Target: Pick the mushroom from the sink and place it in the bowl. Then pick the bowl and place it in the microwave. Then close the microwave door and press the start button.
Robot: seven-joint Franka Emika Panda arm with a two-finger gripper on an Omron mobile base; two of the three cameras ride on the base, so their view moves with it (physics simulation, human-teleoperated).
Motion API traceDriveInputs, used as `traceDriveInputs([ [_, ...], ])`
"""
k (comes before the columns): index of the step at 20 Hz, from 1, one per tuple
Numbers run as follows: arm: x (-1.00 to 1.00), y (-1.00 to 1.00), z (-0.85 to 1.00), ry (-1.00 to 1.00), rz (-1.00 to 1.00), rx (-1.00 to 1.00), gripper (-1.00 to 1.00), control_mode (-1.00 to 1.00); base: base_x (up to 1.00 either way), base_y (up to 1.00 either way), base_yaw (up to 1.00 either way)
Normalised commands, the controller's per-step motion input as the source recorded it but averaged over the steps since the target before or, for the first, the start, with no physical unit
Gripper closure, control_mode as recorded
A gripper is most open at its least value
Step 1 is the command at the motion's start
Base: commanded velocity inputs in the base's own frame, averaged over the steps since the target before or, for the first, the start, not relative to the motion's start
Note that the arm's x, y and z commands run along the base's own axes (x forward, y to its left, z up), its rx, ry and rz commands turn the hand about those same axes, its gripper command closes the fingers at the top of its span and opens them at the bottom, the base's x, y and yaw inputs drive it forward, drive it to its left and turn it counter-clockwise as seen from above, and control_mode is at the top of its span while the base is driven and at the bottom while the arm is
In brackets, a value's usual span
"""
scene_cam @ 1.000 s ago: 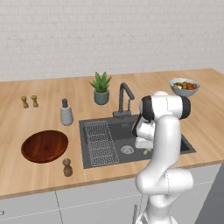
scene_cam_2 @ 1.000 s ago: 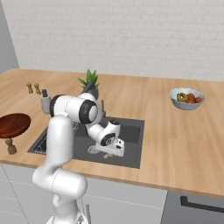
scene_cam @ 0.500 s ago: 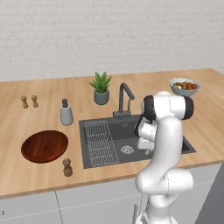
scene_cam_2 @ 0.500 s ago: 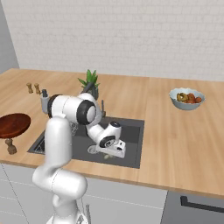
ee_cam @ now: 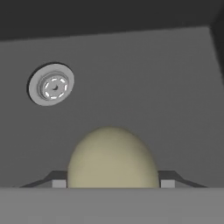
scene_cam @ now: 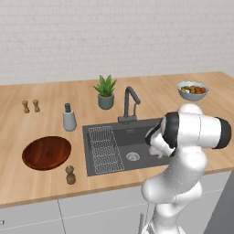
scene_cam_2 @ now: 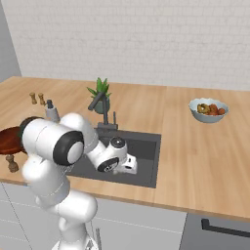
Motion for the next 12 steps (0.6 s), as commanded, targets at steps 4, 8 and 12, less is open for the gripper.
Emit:
traceDriveInputs([
  [4,-0.41,0.00,1.00,-0.05,0.00,-0.01,1.00,-1.00,0.00,0.00,0.00],
  [8,-0.26,0.02,1.00,0.00,0.00,0.00,1.00,-1.00,0.00,0.00,0.00],
  [12,-0.42,0.01,1.00,0.01,0.00,0.00,1.00,-1.00,0.00,0.00,0.00],
])
